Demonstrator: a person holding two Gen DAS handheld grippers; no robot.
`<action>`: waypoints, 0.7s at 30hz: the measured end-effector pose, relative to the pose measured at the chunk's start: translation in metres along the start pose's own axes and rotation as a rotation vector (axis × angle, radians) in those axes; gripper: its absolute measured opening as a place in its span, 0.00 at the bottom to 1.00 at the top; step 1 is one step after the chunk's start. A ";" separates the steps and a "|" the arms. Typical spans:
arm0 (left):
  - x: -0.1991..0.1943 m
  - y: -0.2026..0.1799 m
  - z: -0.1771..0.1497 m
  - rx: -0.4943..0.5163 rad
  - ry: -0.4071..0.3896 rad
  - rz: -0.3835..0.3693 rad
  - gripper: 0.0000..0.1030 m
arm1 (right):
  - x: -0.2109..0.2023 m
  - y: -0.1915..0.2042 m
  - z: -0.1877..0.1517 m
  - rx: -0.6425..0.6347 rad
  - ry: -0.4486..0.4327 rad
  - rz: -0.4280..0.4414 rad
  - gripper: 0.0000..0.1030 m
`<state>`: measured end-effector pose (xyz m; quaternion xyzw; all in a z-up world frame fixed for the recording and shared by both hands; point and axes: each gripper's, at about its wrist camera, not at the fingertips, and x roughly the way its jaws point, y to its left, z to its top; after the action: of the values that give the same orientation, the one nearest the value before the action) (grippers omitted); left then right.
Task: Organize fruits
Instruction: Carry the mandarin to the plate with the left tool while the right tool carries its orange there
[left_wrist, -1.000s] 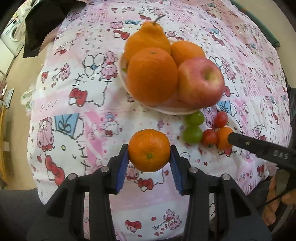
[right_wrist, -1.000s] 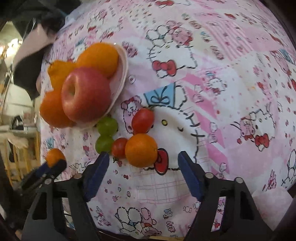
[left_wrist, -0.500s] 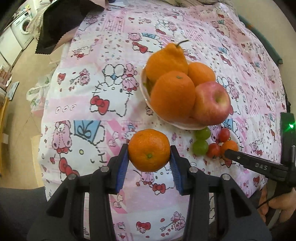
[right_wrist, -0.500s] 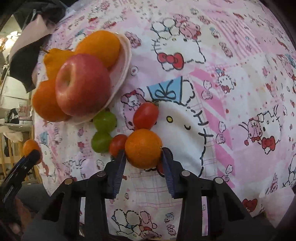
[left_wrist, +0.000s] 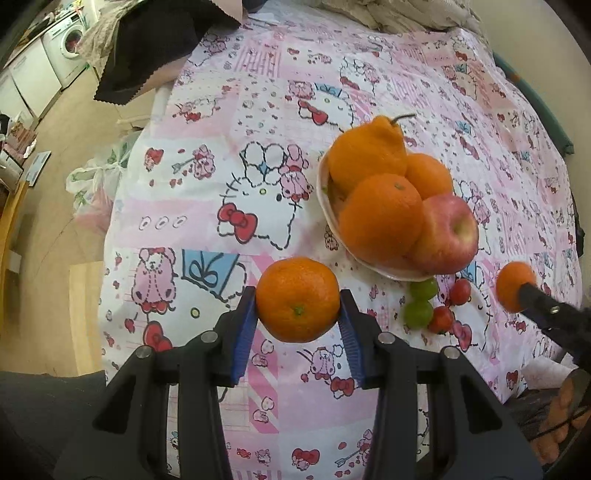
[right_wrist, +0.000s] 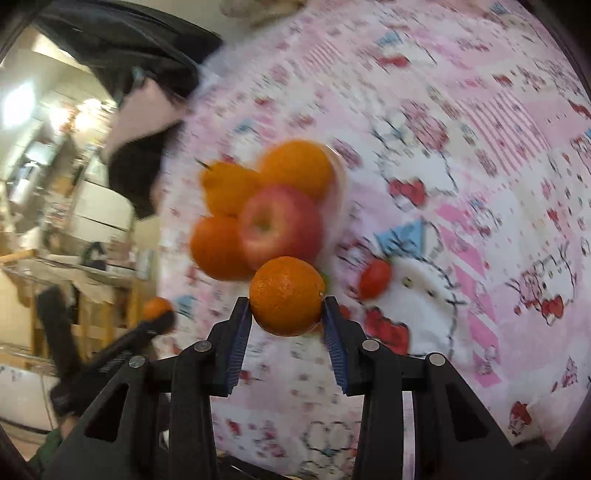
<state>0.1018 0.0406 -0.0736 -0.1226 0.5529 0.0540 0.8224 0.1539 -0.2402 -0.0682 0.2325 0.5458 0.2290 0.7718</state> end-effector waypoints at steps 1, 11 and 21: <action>-0.003 0.000 0.001 0.006 -0.009 0.002 0.37 | -0.004 0.003 0.001 -0.004 -0.011 0.018 0.40; -0.028 -0.007 0.031 0.058 -0.063 -0.013 0.37 | -0.023 0.018 0.014 -0.025 -0.067 0.098 0.40; -0.009 -0.014 0.086 0.028 -0.015 -0.053 0.37 | -0.017 0.023 0.051 -0.050 -0.070 0.063 0.40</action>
<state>0.1787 0.0503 -0.0323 -0.1255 0.5439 0.0255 0.8293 0.1947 -0.2378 -0.0268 0.2380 0.5051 0.2586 0.7882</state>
